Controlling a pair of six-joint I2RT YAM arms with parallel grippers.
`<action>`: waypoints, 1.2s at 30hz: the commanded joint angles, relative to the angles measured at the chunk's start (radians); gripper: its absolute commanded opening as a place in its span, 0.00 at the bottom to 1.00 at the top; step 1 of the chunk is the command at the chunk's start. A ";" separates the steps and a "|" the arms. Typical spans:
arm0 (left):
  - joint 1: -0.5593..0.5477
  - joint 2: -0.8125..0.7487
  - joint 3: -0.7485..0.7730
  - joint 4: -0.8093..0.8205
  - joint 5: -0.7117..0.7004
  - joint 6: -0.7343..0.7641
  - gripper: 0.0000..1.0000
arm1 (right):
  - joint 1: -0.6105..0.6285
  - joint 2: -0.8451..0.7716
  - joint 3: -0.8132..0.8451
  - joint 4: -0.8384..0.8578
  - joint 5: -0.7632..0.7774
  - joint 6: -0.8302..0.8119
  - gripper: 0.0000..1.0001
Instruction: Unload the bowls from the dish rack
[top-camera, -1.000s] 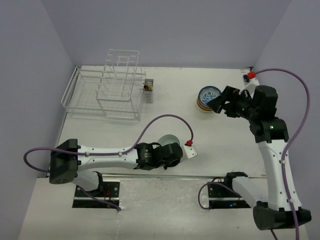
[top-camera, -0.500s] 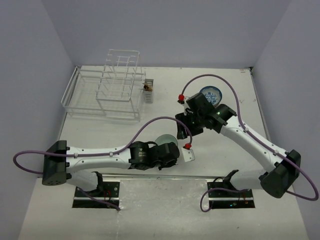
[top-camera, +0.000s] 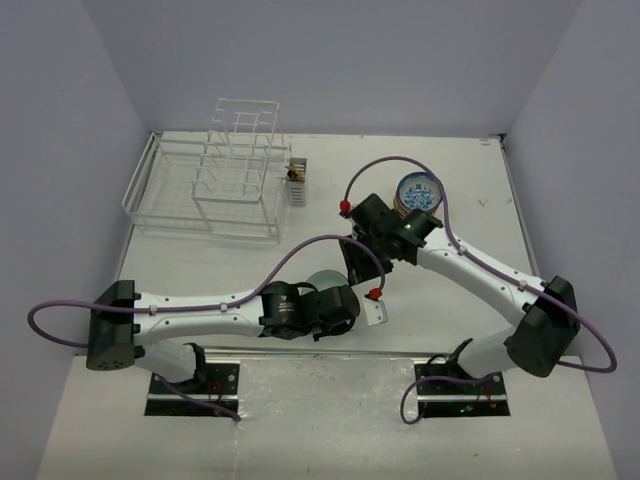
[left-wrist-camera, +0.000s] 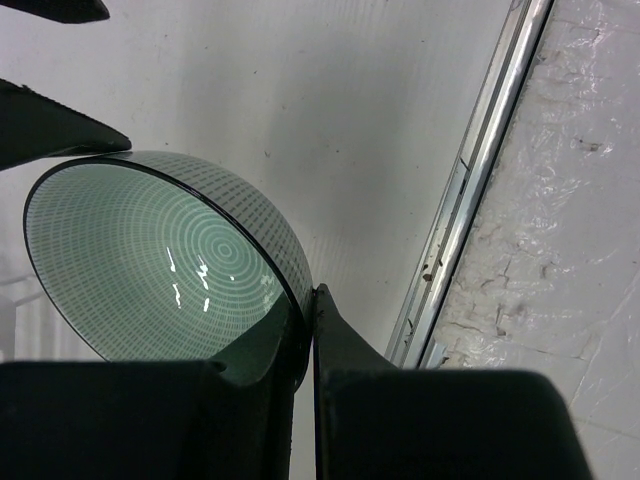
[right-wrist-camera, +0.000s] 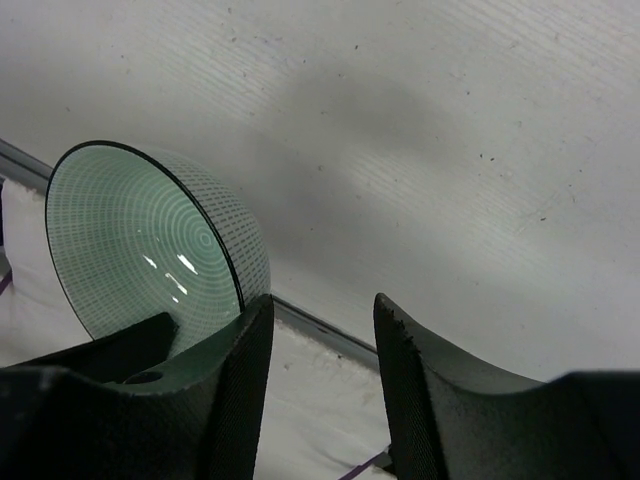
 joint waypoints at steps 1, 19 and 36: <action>-0.006 -0.002 0.059 0.046 -0.020 0.027 0.00 | 0.009 -0.048 0.050 0.045 0.093 0.080 0.47; -0.006 -0.039 0.065 0.068 -0.031 0.041 0.00 | 0.081 0.041 0.026 0.037 0.011 0.051 0.29; -0.006 -0.200 0.024 0.157 -0.248 -0.045 1.00 | -0.151 -0.042 0.076 0.143 0.095 0.056 0.00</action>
